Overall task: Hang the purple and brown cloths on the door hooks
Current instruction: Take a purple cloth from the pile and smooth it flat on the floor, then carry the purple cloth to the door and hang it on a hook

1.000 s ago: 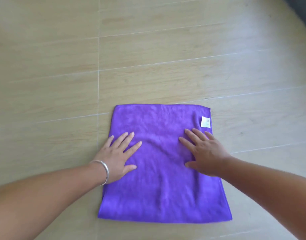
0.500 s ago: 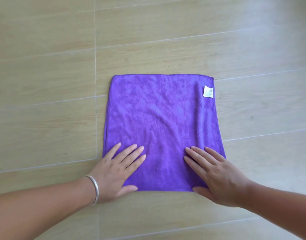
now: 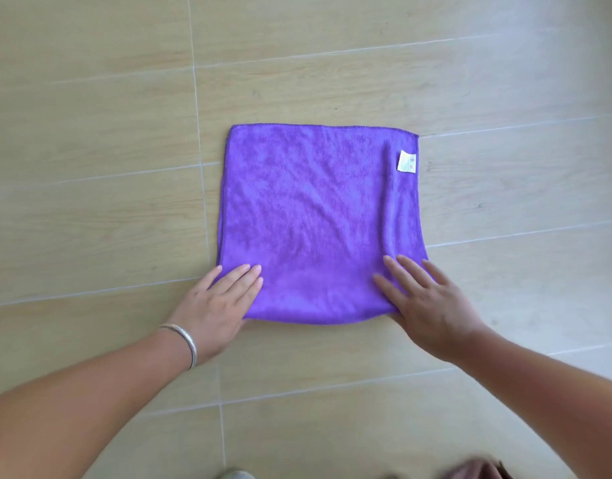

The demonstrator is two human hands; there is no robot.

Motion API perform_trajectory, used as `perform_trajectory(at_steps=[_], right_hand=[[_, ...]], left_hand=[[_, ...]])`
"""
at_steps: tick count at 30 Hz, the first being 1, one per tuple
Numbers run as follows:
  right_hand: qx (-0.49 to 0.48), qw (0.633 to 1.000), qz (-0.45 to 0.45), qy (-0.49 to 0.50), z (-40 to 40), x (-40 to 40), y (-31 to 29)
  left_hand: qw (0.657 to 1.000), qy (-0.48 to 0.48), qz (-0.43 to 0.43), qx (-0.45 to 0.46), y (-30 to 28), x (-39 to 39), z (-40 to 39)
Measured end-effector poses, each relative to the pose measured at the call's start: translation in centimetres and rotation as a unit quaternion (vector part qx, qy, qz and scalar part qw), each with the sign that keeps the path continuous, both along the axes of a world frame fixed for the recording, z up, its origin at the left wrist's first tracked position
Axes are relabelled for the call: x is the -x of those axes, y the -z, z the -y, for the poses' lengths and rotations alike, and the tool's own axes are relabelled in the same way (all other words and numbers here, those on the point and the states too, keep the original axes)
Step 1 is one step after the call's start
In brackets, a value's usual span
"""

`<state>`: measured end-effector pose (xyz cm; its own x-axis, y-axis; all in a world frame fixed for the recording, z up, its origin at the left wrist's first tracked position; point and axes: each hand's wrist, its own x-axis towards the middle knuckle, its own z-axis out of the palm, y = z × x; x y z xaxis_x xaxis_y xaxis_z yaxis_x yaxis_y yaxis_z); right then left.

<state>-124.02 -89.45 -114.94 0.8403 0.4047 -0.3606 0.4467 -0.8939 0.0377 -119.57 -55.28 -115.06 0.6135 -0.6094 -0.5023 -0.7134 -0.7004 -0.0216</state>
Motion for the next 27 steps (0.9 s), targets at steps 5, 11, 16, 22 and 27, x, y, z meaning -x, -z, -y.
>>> perform_trajectory(at_steps=[5,11,16,22,27], right_hand=[[-0.017,0.993,-0.031,0.116,-1.3,0.3,-8.1],[-0.032,0.989,-0.015,0.147,-2.0,0.0,-21.4],[-0.025,0.989,-0.026,0.142,-3.5,-0.2,-34.6],[0.001,0.993,-0.054,0.104,-5.2,-1.0,-53.9],[-0.008,0.993,-0.043,0.108,-6.7,-3.4,-69.9]], left_hand=[[0.997,-0.072,0.000,-0.040,-7.0,-1.0,-0.7],[0.994,-0.097,0.006,-0.042,-21.1,-3.0,-2.3],[0.994,-0.108,0.010,-0.014,-34.8,-3.6,-3.8],[0.992,-0.113,-0.049,-0.032,-54.1,-2.5,-6.5],[0.988,-0.137,-0.048,-0.048,-70.5,-2.9,-7.7]])
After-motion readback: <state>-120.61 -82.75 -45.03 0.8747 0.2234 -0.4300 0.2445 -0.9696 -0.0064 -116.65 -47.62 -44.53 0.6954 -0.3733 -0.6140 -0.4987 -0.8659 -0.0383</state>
